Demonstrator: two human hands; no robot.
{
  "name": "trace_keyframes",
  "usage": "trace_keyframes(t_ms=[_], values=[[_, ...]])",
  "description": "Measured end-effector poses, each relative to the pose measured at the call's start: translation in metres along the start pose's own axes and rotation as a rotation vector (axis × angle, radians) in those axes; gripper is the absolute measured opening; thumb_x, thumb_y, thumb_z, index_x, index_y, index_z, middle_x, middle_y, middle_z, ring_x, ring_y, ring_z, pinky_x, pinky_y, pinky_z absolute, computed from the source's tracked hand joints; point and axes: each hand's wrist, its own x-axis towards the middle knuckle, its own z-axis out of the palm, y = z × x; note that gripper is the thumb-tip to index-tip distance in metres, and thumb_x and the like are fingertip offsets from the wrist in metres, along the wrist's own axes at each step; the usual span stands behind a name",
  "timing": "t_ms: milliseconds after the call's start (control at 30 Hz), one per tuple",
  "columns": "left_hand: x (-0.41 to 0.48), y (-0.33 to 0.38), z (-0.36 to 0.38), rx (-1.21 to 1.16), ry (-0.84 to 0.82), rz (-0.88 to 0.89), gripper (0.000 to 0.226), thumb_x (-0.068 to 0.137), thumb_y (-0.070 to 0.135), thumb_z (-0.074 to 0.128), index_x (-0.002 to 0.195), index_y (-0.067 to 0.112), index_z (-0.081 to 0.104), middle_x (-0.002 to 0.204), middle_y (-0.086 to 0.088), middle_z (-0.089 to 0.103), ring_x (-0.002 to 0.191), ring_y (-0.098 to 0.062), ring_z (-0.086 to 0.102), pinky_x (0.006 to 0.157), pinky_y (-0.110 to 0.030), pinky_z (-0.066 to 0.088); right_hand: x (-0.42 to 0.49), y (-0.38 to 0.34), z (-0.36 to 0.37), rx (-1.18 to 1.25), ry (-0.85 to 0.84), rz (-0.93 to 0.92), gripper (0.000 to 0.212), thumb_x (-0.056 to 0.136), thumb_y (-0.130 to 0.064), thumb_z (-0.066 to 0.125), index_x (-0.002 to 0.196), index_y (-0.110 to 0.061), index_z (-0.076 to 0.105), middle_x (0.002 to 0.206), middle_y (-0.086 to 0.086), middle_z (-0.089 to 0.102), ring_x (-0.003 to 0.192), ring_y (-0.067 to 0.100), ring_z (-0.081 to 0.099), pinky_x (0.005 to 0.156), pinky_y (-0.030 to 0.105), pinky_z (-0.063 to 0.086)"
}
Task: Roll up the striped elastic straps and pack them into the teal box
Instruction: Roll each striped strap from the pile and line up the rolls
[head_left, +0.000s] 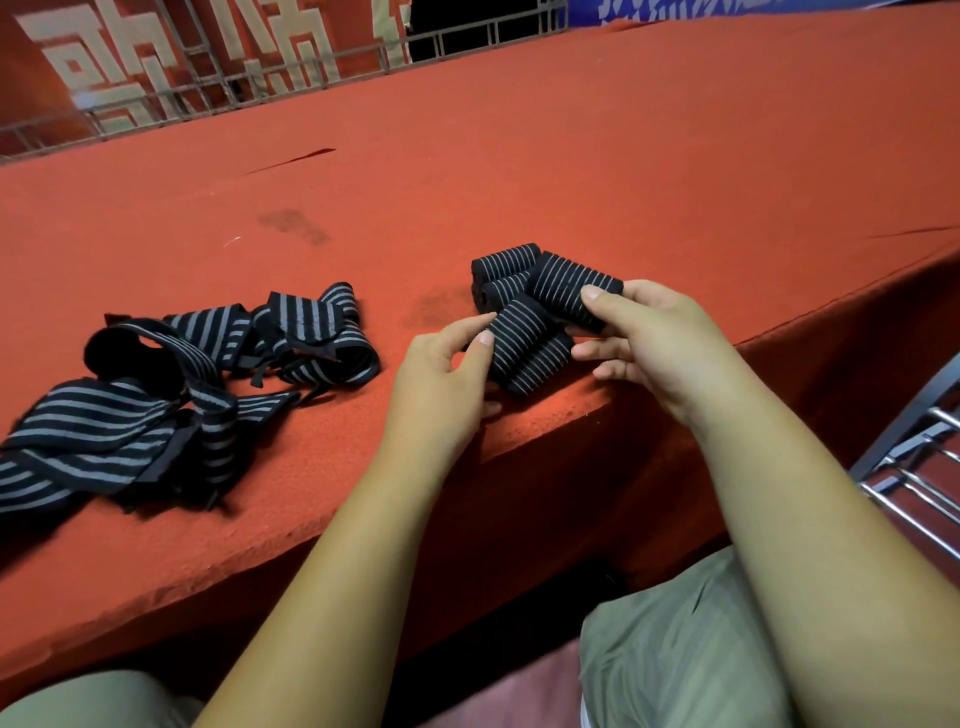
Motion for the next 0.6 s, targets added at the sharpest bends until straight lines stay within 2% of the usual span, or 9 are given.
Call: trace_keyframes(t_ms=[100,133,200,267,333,400,467,533,600], values=[[0.005,-0.005,0.001,0.247,-0.035,0.066,0.06,0.085,0.08,0.071,0.133,0.045,0.073,0.125,0.0,0.069,0.105,-0.017,0.075,0.091,-0.045,0.065,-0.002,-0.002,0.001,-0.007,0.0,-0.011,0.032,0.102,-0.038,0.072,0.124,-0.017,0.069,0.109,0.003,0.082,0.085,0.023,0.081,0.066,0.034,0.057],[0.005,-0.005,0.001,0.304,-0.069,0.067,0.065,0.079,0.078,0.078,0.134,0.042,0.073,0.127,0.0,0.066,0.106,-0.019,0.073,0.099,-0.043,0.061,-0.002,-0.003,0.001,-0.008,-0.001,-0.014,0.032,0.102,-0.038,0.072,0.125,-0.016,0.069,0.108,0.003,0.082,0.085,0.022,0.081,0.065,0.034,0.057],[0.007,-0.005,0.001,0.382,-0.088,0.064,0.053,0.08,0.051,0.087,0.13,0.036,0.076,0.129,0.0,0.059,0.108,-0.021,0.069,0.107,-0.038,0.055,-0.004,-0.004,0.001,-0.008,0.0,-0.018,0.032,0.102,-0.038,0.072,0.125,-0.016,0.069,0.107,0.002,0.082,0.085,0.023,0.081,0.066,0.035,0.057],[0.011,-0.005,-0.001,0.333,-0.03,0.074,0.024,0.084,0.038,0.075,0.106,0.028,0.081,0.113,-0.004,0.07,0.103,-0.023,0.073,0.098,-0.038,0.061,-0.005,-0.004,0.001,0.007,-0.007,-0.016,0.033,0.102,-0.038,0.072,0.127,-0.016,0.067,0.112,0.003,0.081,0.088,0.025,0.082,0.07,0.038,0.06],[0.008,-0.001,-0.001,0.176,-0.027,0.018,0.018,0.092,0.026,0.067,0.094,0.013,0.079,0.095,-0.012,0.078,0.087,-0.024,0.079,0.082,-0.034,0.066,-0.007,-0.005,0.002,0.037,-0.021,-0.004,0.032,0.103,-0.035,0.071,0.128,-0.016,0.065,0.116,0.004,0.078,0.09,0.029,0.082,0.078,0.043,0.064],[0.01,-0.003,-0.002,-0.049,-0.046,-0.078,0.016,0.1,0.019,0.066,0.101,0.01,0.079,0.098,-0.008,0.082,0.088,-0.023,0.082,0.084,-0.04,0.067,-0.008,-0.005,0.004,0.08,-0.033,0.012,0.032,0.104,-0.032,0.07,0.129,-0.014,0.062,0.119,0.009,0.076,0.091,0.033,0.082,0.083,0.047,0.065],[0.007,-0.002,-0.001,-0.246,-0.061,-0.146,0.017,0.105,0.013,0.062,0.114,0.006,0.076,0.102,-0.004,0.082,0.091,-0.02,0.081,0.08,-0.035,0.067,-0.008,-0.007,0.005,0.102,-0.039,0.024,0.032,0.105,-0.031,0.07,0.13,-0.013,0.06,0.122,0.011,0.075,0.091,0.034,0.082,0.085,0.048,0.065],[0.008,-0.002,-0.002,-0.286,-0.049,-0.181,0.017,0.106,0.014,0.061,0.114,0.009,0.076,0.098,0.0,0.079,0.084,-0.018,0.078,0.071,-0.03,0.063,-0.009,-0.008,0.006,0.089,-0.043,0.024,0.032,0.106,-0.031,0.069,0.131,-0.014,0.06,0.124,0.01,0.074,0.091,0.034,0.082,0.086,0.049,0.066],[0.011,-0.005,-0.005,-0.299,-0.033,-0.228,0.015,0.106,0.02,0.062,0.106,0.016,0.076,0.095,0.004,0.078,0.082,-0.02,0.073,0.068,-0.031,0.058,-0.009,-0.009,0.006,0.081,-0.044,0.02,0.033,0.106,-0.031,0.068,0.132,-0.014,0.059,0.125,0.01,0.073,0.091,0.034,0.082,0.088,0.051,0.066]])
